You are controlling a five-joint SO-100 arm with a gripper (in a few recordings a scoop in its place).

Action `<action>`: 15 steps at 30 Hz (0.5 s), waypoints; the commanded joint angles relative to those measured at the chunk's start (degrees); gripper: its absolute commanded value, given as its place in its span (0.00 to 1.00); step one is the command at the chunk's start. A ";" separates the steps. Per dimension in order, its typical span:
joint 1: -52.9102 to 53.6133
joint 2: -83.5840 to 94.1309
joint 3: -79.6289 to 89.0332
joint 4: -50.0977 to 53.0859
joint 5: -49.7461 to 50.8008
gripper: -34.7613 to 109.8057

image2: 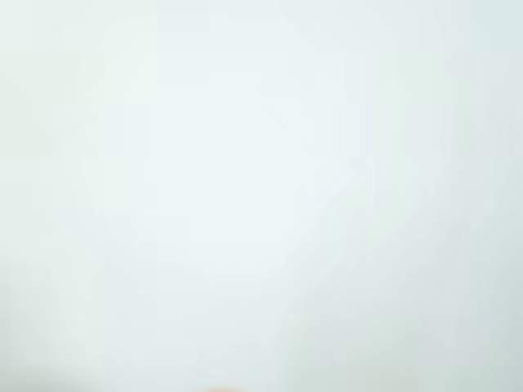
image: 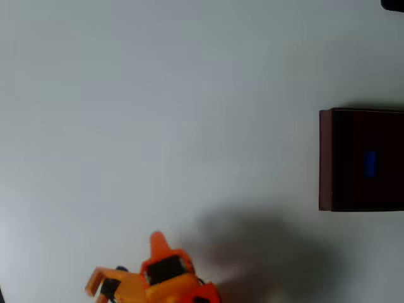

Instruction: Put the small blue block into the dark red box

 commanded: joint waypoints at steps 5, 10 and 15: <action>-2.90 0.79 7.12 -2.72 -2.11 0.24; -2.20 0.79 8.35 -3.52 -1.23 0.24; -0.62 0.79 8.17 -2.20 -0.62 0.24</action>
